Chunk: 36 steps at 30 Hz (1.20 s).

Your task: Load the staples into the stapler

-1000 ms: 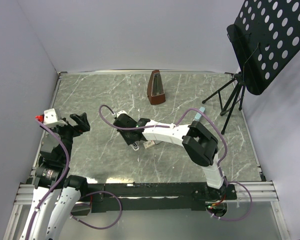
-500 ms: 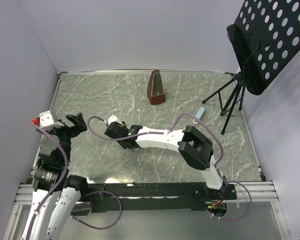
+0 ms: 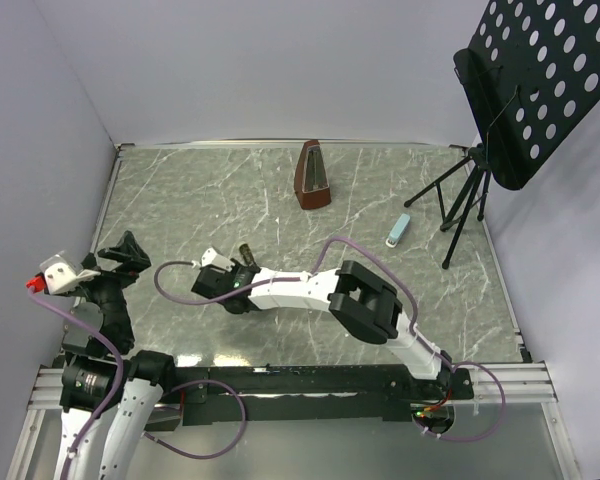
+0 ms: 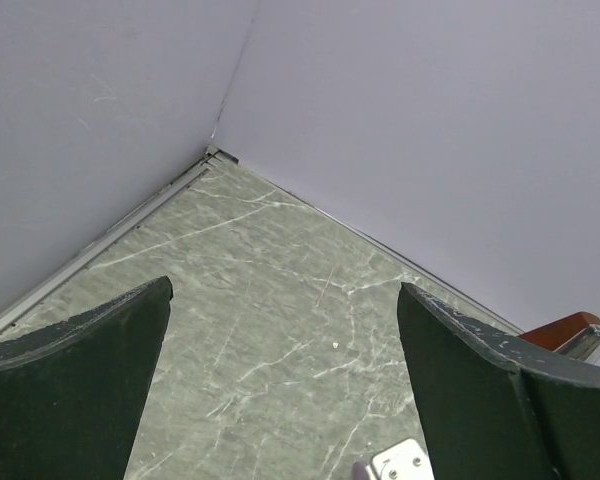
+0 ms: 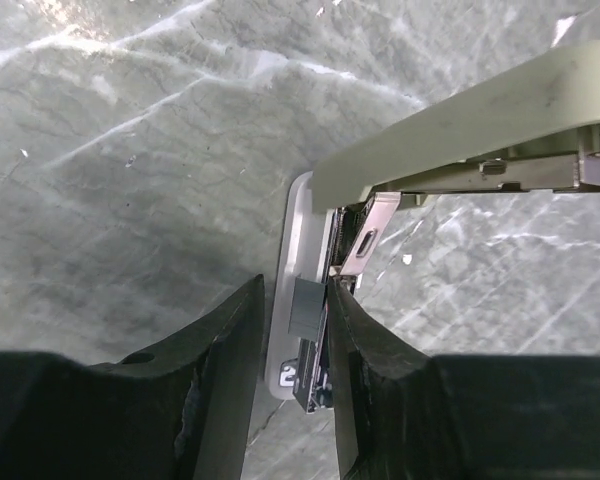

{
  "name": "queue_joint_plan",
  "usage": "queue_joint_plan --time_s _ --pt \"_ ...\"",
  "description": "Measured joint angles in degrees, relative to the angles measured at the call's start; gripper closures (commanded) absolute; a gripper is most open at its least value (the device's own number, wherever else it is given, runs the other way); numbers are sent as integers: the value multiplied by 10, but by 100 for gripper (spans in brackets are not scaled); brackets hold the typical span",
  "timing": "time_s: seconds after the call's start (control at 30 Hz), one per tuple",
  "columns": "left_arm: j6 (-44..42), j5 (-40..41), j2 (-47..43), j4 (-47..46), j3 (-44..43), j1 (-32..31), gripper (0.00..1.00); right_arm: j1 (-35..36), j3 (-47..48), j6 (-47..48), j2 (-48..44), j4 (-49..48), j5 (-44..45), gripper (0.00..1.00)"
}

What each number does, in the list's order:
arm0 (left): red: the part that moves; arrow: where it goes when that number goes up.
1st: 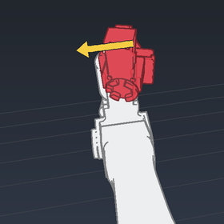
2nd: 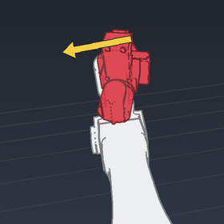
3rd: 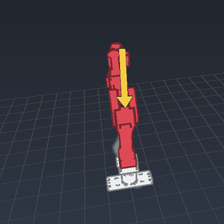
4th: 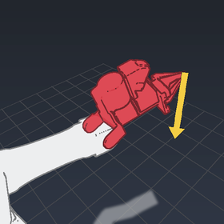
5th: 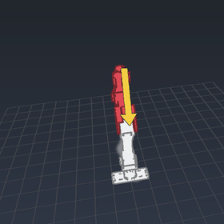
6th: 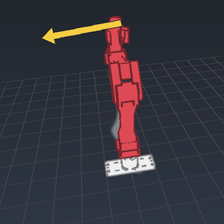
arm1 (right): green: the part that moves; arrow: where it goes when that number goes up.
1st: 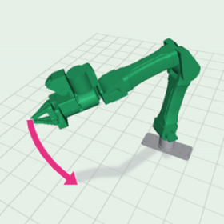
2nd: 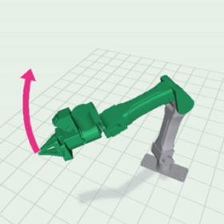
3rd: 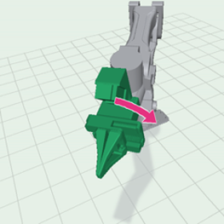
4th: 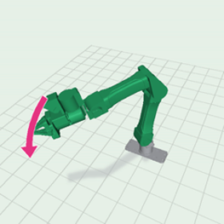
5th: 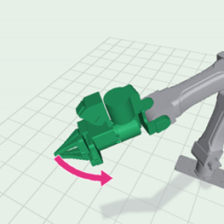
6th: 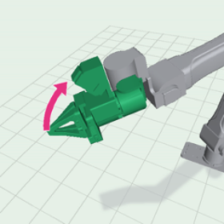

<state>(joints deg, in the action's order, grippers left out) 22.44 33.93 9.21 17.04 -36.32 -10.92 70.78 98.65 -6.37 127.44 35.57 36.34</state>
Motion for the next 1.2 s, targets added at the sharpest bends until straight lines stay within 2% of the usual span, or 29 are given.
queue_joint_plan --time_s 0.63,1.2 --pt "0 -1 0 0 3 0 0 24 23 46 42 16 111 64" --pt "-1 -11 0 -1 5 0 1 26 23 50 44 17 116 64"
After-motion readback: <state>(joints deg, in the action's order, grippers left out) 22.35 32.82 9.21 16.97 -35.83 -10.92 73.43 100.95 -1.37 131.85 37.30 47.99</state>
